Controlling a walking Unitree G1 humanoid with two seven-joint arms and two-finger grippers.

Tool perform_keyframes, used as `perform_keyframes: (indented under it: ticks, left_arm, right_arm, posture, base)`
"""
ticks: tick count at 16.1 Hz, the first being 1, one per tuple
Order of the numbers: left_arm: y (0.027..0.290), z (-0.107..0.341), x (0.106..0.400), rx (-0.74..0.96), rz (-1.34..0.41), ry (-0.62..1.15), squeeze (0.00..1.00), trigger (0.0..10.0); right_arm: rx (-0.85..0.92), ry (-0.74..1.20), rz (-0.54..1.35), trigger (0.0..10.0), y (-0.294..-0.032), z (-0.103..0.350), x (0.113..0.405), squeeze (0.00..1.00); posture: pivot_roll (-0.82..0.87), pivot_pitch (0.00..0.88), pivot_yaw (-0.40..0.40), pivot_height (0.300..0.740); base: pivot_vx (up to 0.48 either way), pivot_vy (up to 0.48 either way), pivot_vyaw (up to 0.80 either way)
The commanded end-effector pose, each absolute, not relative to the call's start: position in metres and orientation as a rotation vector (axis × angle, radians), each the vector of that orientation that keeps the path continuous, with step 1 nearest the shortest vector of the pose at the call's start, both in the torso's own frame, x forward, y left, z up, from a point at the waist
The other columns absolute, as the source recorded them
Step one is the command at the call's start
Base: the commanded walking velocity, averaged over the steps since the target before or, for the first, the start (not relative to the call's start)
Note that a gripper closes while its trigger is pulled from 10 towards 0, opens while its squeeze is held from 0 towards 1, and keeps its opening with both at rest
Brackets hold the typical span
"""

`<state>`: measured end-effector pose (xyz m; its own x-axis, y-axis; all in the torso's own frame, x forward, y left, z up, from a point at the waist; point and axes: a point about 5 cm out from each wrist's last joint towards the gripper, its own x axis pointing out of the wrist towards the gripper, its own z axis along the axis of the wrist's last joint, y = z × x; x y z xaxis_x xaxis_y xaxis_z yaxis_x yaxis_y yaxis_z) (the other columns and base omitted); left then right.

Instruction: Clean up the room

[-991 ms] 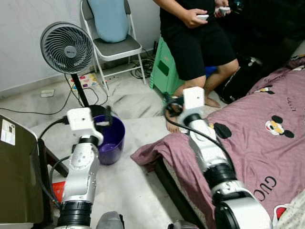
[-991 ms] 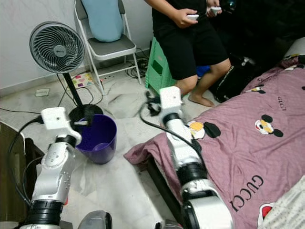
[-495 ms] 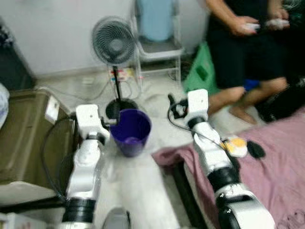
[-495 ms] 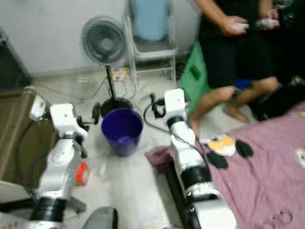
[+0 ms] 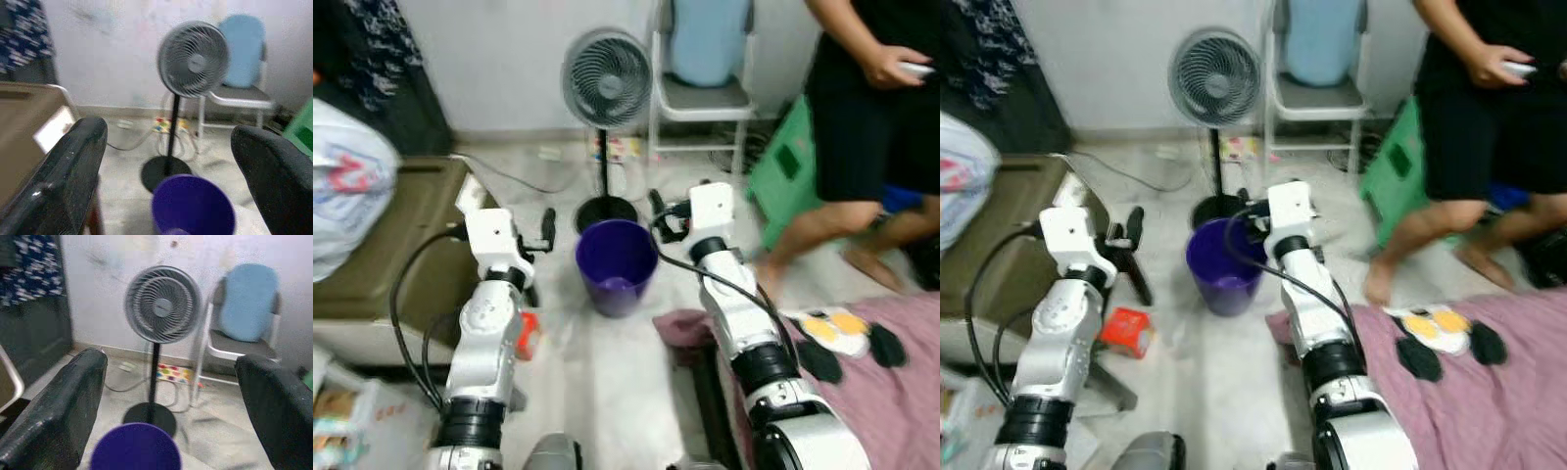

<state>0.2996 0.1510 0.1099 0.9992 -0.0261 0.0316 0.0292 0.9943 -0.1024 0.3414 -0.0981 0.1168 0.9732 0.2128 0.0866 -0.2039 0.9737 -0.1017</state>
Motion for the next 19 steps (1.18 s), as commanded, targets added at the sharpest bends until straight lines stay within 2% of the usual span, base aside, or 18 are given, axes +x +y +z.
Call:
perform_keyframes:
  ticks: [1, 4, 8, 19]
  left_arm:
    - [0.1464, 0.1098, 0.2999, -0.116, -0.040, -0.029, 0.00, 10.0]
    - [0.1455, 0.1102, 0.3009, -0.130, -0.046, -0.027, 0.00, 10.0]
    - [0.1412, 0.1135, 0.3001, -0.144, -0.090, -0.056, 0.00, 10.0]
    - [0.1406, 0.1140, 0.3007, -0.153, -0.105, -0.060, 0.00, 10.0]
  right_arm:
    - [-0.097, -0.108, 0.194, 10.0, -0.1043, 0.1207, 0.3432, 0.00]
    - [-0.096, -0.110, 0.189, 10.0, -0.1052, 0.1212, 0.3436, 0.00]
    - [-0.090, -0.110, 0.183, 10.0, -0.1058, 0.1213, 0.3433, 0.00]
    - [-0.091, -0.112, 0.184, 10.0, -0.1054, 0.1221, 0.3436, 0.00]
  posture:
    - [-0.06, 0.000, -0.009, 0.740]
    - [-0.06, 0.000, -0.005, 0.740]
    - [-0.07, 0.000, -0.005, 0.740]
    - [-0.07, 0.000, -0.002, 0.740]
  base:
    - [0.000, 0.000, 0.80]
    - [0.000, 0.000, 0.77]
    - [0.000, 0.000, 0.00]
    - [0.316, 0.000, 0.00]
